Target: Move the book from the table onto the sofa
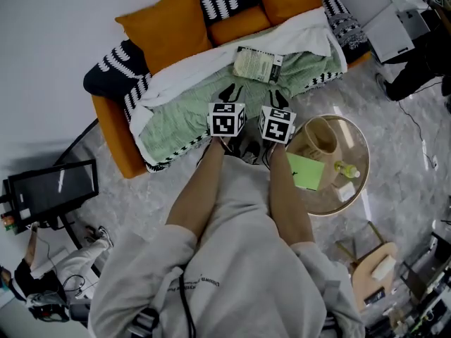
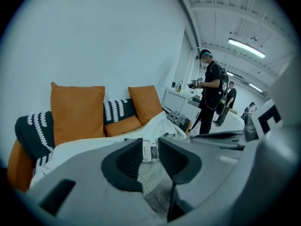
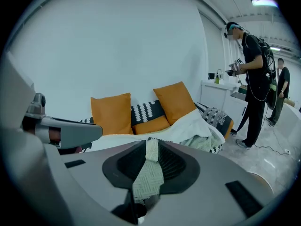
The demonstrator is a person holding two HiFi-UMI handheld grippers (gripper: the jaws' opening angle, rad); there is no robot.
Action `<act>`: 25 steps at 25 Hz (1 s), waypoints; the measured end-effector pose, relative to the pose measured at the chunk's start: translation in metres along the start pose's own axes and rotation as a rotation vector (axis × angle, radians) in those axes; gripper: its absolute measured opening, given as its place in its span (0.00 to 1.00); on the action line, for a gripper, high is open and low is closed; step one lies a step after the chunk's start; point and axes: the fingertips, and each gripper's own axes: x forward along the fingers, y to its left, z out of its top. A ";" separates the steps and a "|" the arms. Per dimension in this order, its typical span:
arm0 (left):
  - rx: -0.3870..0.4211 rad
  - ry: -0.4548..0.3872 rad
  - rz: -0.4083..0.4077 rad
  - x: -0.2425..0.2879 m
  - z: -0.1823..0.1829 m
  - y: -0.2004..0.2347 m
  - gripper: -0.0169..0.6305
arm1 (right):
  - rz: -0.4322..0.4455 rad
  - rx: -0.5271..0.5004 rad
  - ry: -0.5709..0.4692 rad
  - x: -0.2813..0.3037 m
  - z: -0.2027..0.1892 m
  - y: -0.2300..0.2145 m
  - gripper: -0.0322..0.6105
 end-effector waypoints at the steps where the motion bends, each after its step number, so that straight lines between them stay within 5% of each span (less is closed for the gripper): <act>1: -0.003 -0.001 0.004 -0.001 -0.001 0.001 0.19 | 0.001 0.002 0.000 0.000 0.000 0.002 0.17; 11: -0.035 -0.005 -0.003 -0.012 -0.007 0.007 0.05 | 0.010 -0.019 0.006 -0.004 -0.004 0.015 0.10; 25: -0.035 -0.010 -0.026 -0.009 -0.006 -0.001 0.04 | 0.012 -0.021 -0.001 -0.008 -0.002 0.008 0.06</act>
